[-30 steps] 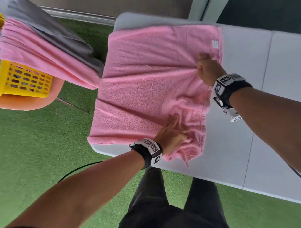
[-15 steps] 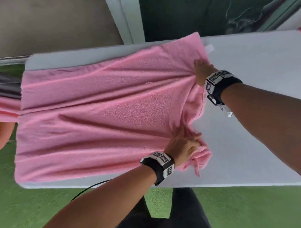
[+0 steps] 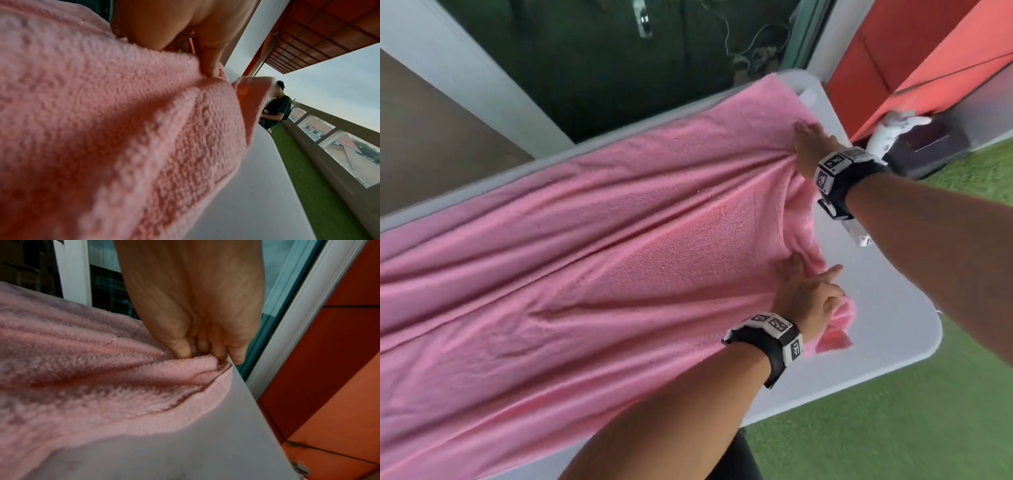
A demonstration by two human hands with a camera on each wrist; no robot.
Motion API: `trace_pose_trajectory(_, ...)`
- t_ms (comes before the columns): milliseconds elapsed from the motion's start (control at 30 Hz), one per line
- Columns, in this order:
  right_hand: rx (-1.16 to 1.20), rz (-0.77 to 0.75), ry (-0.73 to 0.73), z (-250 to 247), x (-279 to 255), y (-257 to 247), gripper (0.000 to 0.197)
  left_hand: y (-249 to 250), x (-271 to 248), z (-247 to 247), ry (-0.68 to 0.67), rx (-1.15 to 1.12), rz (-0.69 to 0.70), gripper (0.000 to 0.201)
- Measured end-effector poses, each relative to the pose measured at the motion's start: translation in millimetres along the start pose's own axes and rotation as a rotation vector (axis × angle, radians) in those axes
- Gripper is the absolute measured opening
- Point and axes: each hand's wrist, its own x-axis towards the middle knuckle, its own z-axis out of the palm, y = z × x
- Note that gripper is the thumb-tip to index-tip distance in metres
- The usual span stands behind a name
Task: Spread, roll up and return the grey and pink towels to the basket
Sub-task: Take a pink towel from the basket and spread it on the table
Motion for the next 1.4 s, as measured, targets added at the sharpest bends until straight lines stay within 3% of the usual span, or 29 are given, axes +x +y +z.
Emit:
trace_pose_trajectory(133,-0.002,0.046,0.044,6,27,43,0.056,17,38,18,0.001,-0.016,0.000,0.030)
trace_pose_trajectory(233,0.043,0.018,0.060,7,15,49,0.053,22,44,8,-0.056,0.041,-0.001,0.018)
trace_pose_trajectory(300,0.151,-0.031,0.128,10,-9,47,0.049,20,28,-1,-0.087,0.125,0.028,0.036)
trace_pose_trajectory(367,0.262,-0.059,0.245,18,-45,40,0.042,12,-8,-13,-0.035,0.148,0.019,0.048)
trace_pose_trajectory(467,0.335,-0.095,0.374,33,-108,26,0.026,-15,-80,-33,0.082,0.218,-0.052,0.042)
trace_pose_trajectory(667,0.537,-0.175,0.193,85,-243,7,0.015,-72,-222,-53,0.108,0.348,-0.244,0.012)
trace_pose_trajectory(833,0.491,-0.225,0.146,143,-307,20,0.020,-103,-281,-46,0.105,0.376,-0.346,0.021)
trace_pose_trajectory(967,0.360,-0.321,0.213,167,-312,37,0.037,-104,-286,-41,0.107,0.350,-0.324,0.031)
trace_pose_trajectory(1167,0.376,-0.422,0.334,159,-289,42,0.010,-94,-273,-49,0.128,0.337,-0.322,0.018)
trace_pose_trajectory(1300,0.409,-0.351,0.274,148,-280,46,0.009,-81,-267,-54,0.221,0.199,-0.430,0.024)
trace_pose_trajectory(1400,0.426,-0.417,0.232,147,-281,49,0.011,-71,-268,-53,0.211,0.145,-0.412,0.025)
